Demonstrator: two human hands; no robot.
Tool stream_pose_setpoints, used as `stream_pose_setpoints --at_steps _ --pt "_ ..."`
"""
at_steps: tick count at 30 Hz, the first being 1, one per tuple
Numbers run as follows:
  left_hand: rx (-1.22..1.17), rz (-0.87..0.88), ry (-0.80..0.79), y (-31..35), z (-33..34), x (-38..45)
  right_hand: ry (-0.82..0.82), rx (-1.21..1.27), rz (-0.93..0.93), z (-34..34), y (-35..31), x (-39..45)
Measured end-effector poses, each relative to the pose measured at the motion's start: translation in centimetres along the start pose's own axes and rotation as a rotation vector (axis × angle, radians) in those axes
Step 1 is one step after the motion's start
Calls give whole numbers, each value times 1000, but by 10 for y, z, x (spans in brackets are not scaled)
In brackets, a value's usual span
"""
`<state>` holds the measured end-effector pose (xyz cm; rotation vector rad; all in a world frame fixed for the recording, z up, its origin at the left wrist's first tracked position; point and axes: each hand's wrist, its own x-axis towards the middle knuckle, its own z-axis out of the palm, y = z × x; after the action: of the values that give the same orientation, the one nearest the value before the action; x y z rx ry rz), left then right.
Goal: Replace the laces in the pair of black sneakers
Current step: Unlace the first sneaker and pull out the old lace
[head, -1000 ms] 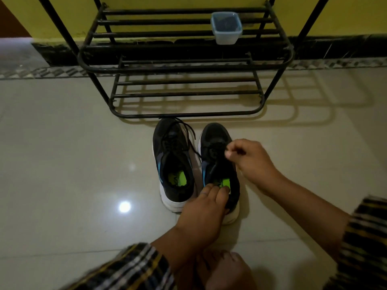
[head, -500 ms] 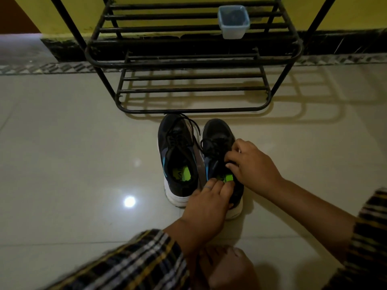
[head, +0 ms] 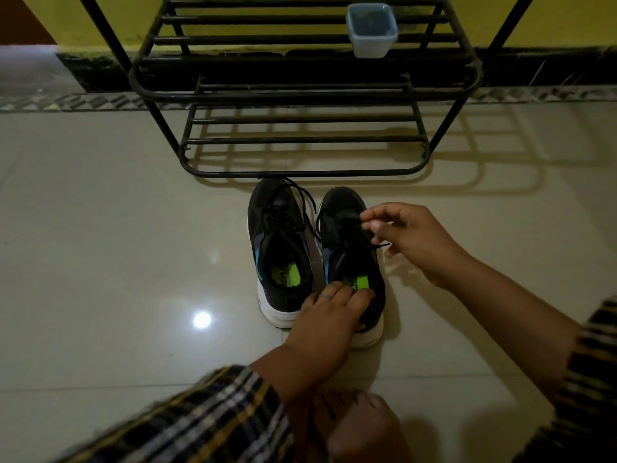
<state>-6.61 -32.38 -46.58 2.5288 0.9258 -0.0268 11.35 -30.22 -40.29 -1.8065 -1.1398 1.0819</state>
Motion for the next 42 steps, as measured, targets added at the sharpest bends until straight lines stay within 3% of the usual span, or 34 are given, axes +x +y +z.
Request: stream_pose_setpoints --at_steps 2,4,7,22,42 --pt "-5 -3 14 0 -1 0 -21 -355 -13 -4 16 4" --pt "-1 -9 16 1 -1 0 -103 -499 10 -4 29 2" --pt "3 -8 25 1 -1 0 -127 -466 1 -1 39 -4" --pt "-8 -4 22 2 -3 -2 90 -404 -84 -3 34 -8" --pt "-38 40 -30 0 -8 2 103 -478 -83 11 28 -6"
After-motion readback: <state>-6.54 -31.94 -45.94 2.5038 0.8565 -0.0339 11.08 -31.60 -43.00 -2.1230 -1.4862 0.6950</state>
